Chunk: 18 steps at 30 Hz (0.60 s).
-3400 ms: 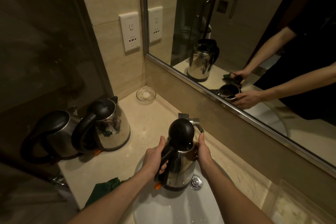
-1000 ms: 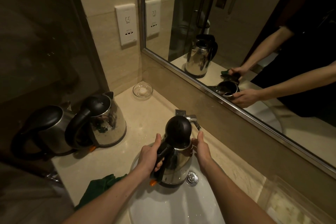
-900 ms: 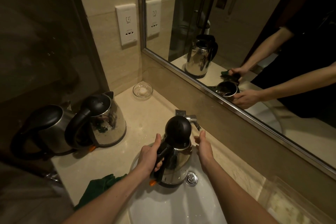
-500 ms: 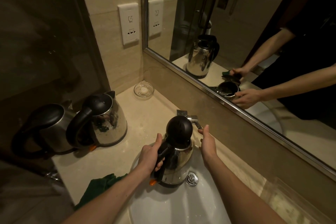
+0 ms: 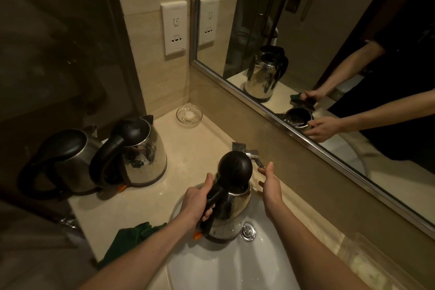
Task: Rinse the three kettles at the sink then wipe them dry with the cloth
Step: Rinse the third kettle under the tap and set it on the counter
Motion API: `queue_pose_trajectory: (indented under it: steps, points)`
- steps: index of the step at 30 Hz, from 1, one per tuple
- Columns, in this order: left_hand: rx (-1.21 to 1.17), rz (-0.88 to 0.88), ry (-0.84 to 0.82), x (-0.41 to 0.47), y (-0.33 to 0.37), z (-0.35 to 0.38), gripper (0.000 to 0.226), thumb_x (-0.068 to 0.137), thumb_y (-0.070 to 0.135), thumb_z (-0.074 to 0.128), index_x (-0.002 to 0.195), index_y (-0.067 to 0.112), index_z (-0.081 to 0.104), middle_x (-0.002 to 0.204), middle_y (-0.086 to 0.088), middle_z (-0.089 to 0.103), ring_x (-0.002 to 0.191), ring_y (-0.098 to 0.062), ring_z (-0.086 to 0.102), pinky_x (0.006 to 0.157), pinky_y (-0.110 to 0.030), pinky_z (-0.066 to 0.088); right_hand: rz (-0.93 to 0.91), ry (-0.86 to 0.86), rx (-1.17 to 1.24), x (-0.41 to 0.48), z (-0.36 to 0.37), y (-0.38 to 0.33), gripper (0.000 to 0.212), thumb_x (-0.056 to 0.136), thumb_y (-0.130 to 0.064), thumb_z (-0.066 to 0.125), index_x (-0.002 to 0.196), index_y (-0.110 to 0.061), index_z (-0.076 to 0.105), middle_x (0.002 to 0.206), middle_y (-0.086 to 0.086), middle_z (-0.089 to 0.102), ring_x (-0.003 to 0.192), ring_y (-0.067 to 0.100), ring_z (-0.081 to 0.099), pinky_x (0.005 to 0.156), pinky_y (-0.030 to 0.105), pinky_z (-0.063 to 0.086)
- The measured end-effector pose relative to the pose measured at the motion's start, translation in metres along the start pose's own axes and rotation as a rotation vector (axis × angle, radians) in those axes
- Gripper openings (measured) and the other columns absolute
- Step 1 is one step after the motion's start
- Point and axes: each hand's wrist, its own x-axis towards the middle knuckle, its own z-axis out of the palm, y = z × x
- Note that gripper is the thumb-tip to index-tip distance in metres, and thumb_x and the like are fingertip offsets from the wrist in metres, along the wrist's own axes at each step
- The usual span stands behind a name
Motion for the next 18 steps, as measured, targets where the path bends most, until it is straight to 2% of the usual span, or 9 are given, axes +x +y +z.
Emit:
queue_pose_trajectory:
  steps: [7,10,13,15,18]
  points:
    - [-0.010,0.004,-0.021,0.002,-0.001,0.000,0.064,0.092,0.066,0.043,0.062,0.011,0.053,0.046,-0.005,0.047,0.037,-0.017,0.041,0.039,-0.024,0.034,-0.002,0.006,0.003,-0.009,0.008,-0.003,0.069,0.095,-0.064,0.021,0.125,-0.017,0.061,0.140,0.007,0.049,0.124,0.028,0.048,0.107,0.054,0.035]
    - [-0.005,-0.003,-0.023,0.002,-0.001,0.000,0.063,0.094,0.065,0.043,0.062,0.012,0.055,0.047,-0.005,0.048,0.037,-0.016,0.042,0.040,-0.024,0.034,-0.035,0.006,0.003,-0.013,0.012,-0.001,0.069,0.094,-0.065,0.022,0.125,-0.019,0.061,0.143,0.004,0.048,0.128,0.029,0.045,0.107,0.054,0.036]
    - [-0.005,0.001,-0.033,0.002,-0.002,-0.001,0.064,0.093,0.065,0.044,0.062,0.011,0.056,0.048,-0.005,0.049,0.038,-0.016,0.042,0.041,-0.025,0.035,-0.037,-0.011,0.021,-0.016,0.014,0.000,0.073,0.091,-0.069,0.022,0.136,-0.020,0.052,0.147,0.003,0.043,0.135,0.028,0.039,0.109,0.054,0.033]
    - [-0.009,0.008,-0.042,0.001,-0.005,-0.004,0.061,0.094,0.064,0.044,0.067,0.011,0.057,0.048,-0.005,0.049,0.038,-0.016,0.042,0.041,-0.025,0.034,-0.023,-0.022,0.042,-0.018,0.017,0.000,0.080,0.084,-0.075,0.025,0.140,-0.022,0.048,0.149,0.002,0.040,0.137,0.027,0.036,0.110,0.054,0.032]
    - [-0.001,0.016,-0.040,-0.002,-0.012,-0.007,0.060,0.095,0.063,0.045,0.081,0.007,0.062,0.049,-0.004,0.049,0.038,-0.016,0.042,0.040,-0.024,0.034,0.003,-0.063,0.097,-0.026,0.021,0.003,0.074,0.089,-0.071,0.025,0.144,-0.024,0.042,0.149,0.005,0.040,0.135,0.031,0.039,0.107,0.053,0.036]
